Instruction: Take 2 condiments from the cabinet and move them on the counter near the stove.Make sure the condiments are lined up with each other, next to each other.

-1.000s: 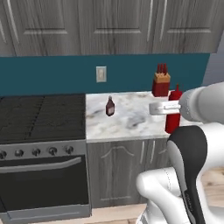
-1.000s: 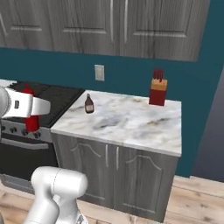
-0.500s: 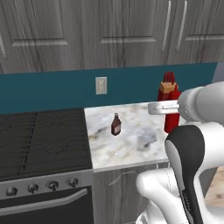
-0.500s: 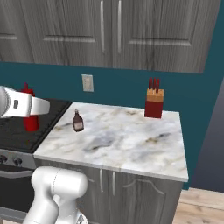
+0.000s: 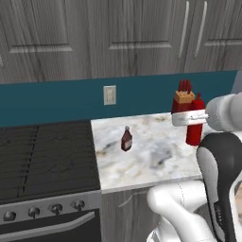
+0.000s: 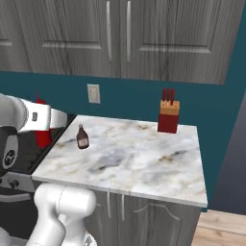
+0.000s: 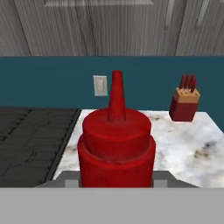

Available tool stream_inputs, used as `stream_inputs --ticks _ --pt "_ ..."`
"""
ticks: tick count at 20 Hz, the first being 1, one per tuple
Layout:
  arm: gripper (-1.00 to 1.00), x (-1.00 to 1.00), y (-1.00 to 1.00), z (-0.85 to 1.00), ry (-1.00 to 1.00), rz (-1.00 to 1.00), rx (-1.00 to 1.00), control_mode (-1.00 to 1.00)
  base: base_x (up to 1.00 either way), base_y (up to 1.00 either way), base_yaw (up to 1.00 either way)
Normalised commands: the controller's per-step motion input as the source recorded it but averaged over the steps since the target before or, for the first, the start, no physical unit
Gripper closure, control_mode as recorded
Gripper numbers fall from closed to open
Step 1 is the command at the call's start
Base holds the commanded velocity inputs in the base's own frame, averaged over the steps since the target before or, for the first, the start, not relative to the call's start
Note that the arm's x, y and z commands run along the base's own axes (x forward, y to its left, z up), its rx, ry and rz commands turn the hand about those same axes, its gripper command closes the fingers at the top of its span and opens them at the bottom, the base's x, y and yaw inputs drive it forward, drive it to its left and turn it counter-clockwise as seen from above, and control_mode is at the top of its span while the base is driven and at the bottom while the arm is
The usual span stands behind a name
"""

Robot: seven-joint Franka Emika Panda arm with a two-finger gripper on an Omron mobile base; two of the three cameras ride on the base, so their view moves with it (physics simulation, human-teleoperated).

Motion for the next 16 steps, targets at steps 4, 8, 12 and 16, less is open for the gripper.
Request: stream_inputs --ticks 4,8,12,16 --pt "1.00 0.08 -0.63 -0.37 0.00 0.52 0.05 -1.00 0.00 0.00 0.00" --pt "1.00 0.61 -0.31 -0.37 0.00 0.68 0.11 -1.00 0.00 0.00 0.00" --pt "1.00 0.84 0.02 -0.43 0.00 0.62 0.10 -1.00 0.00 0.00 0.00" --pt "1.00 0.73 0.37 -0.51 0.03 0.41 0.06 -1.00 0.00 0.00 0.00"
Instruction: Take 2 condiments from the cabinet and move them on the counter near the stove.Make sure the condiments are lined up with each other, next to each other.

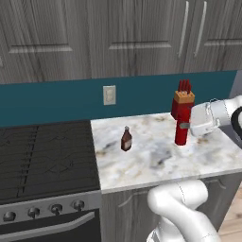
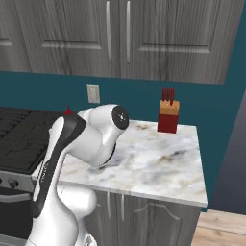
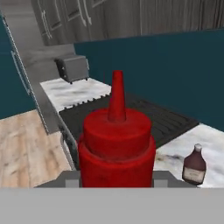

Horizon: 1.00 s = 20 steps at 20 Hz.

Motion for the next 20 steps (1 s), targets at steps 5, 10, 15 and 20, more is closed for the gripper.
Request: stream_inputs --ticks 5,10,15,20 --pt "1.00 0.32 0.18 -0.43 0.08 0.21 0.10 -1.00 0.00 0.00 0.00" --pt "1.00 0.13 0.10 -0.43 0.02 0.03 0.08 -1.00 0.00 0.00 0.00" --pt "1.00 0.21 0.31 -0.37 0.00 -0.01 0.09 -1.00 0.00 0.00 0.00" --pt "1.00 0.45 0.51 -0.33 -0.02 -0.05 0.00 -1.00 0.00 0.00 0.00"
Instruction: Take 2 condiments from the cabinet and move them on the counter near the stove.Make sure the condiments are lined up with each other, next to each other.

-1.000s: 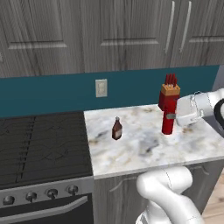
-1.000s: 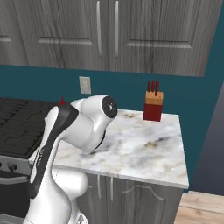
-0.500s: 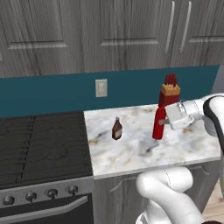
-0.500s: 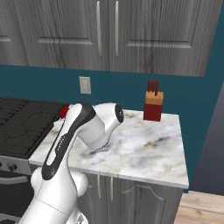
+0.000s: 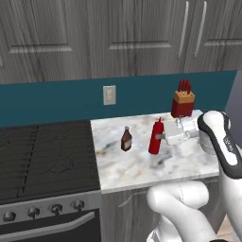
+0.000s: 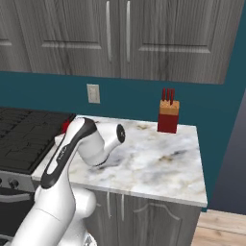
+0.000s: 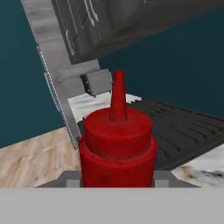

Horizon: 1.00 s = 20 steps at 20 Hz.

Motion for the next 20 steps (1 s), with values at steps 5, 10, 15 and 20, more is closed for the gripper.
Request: stream_inputs --ticks 5,10,15,20 --pt "1.00 0.51 0.22 -0.28 -0.02 -0.04 -0.02 -1.00 0.00 0.00 0.00" --pt "1.00 0.34 0.00 -0.32 0.00 -0.01 -0.06 -1.00 0.00 0.00 0.00" --pt "1.00 0.34 0.00 -0.25 -0.01 0.00 -0.04 -1.00 0.00 0.00 0.00" --pt "1.00 0.32 0.00 -0.20 0.00 0.00 -0.02 -1.00 0.00 0.00 0.00"
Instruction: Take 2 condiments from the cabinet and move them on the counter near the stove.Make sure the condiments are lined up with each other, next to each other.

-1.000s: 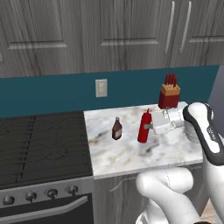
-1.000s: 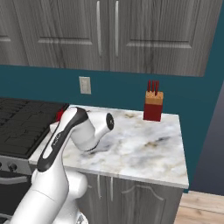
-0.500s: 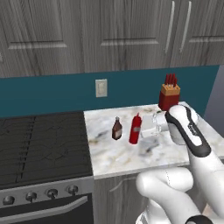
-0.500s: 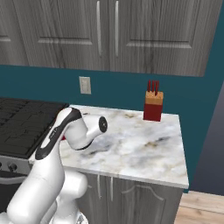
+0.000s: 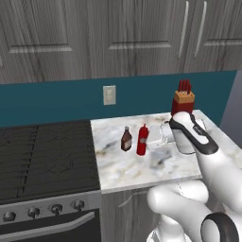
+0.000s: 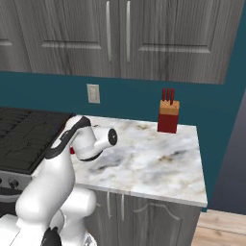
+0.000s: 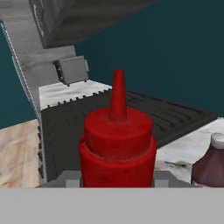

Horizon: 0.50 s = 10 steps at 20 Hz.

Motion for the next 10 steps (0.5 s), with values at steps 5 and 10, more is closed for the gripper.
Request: stream_inputs --ticks 5,10 --pt "1.00 0.26 -0.12 -0.21 0.00 0.00 -0.01 -1.00 0.00 0.00 0.00" --pt "1.00 0.20 -0.07 -0.18 -0.01 0.00 0.00 -1.00 0.00 0.00 0.00"
